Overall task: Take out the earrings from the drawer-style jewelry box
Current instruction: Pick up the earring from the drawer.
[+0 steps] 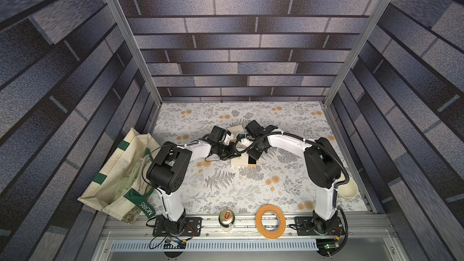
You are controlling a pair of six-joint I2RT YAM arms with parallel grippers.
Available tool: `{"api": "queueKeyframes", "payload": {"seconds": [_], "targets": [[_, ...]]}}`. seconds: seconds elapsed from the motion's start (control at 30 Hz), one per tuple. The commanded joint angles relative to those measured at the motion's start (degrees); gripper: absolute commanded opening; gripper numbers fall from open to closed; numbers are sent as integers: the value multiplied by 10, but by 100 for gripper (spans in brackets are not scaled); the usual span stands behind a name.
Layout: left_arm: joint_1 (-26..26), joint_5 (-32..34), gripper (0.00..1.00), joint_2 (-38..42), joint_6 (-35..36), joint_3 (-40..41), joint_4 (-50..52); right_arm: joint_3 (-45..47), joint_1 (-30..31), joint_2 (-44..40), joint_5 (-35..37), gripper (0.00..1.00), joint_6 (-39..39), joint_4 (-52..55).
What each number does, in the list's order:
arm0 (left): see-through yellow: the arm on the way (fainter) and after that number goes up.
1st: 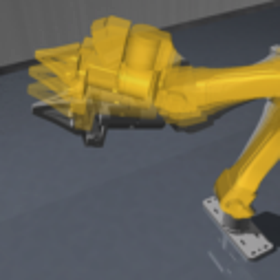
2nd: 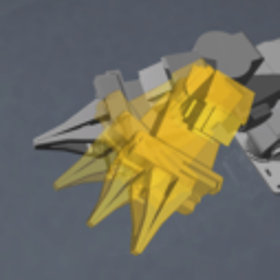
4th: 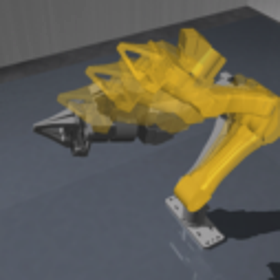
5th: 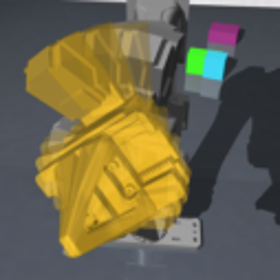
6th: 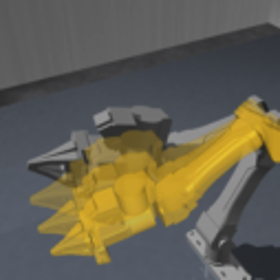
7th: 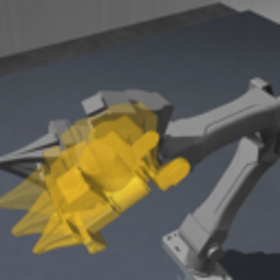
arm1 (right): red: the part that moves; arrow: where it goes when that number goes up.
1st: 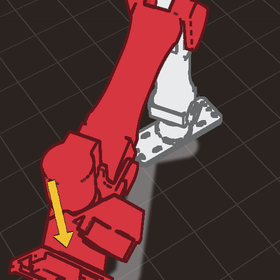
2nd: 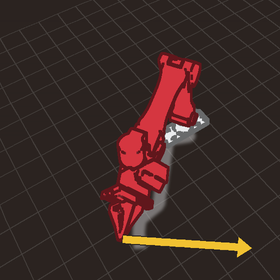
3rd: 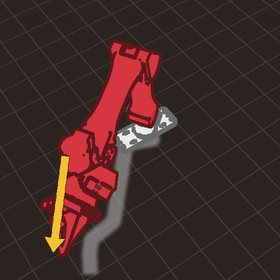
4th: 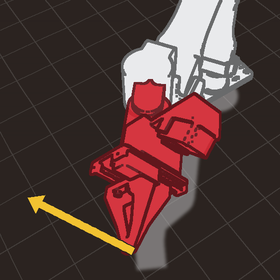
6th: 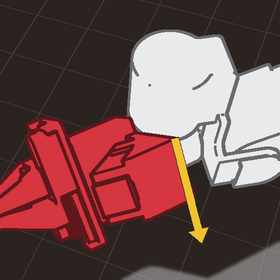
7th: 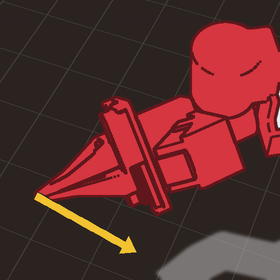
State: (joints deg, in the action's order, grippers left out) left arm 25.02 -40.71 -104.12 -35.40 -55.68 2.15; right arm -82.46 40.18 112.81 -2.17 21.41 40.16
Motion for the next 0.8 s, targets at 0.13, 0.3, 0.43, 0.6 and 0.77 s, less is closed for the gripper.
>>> {"api": "queueKeyframes", "payload": {"seconds": [0.13,0.3,0.43,0.6,0.77], "targets": [[-1,71,0,-45,3,30,75,13,4,-10,7,0,-18,-8],[-1,71,0,-45,2,31,73,17,5,-18,9,0,-19,-7],[-2,71,0,-45,2,32,73,21,4,-25,13,0,-22,-11],[-2,71,0,-44,2,33,73,23,5,-31,20,0,-22,-9],[-2,71,0,-44,2,34,72,26,4,-37,27,0,-24,-9]]}}
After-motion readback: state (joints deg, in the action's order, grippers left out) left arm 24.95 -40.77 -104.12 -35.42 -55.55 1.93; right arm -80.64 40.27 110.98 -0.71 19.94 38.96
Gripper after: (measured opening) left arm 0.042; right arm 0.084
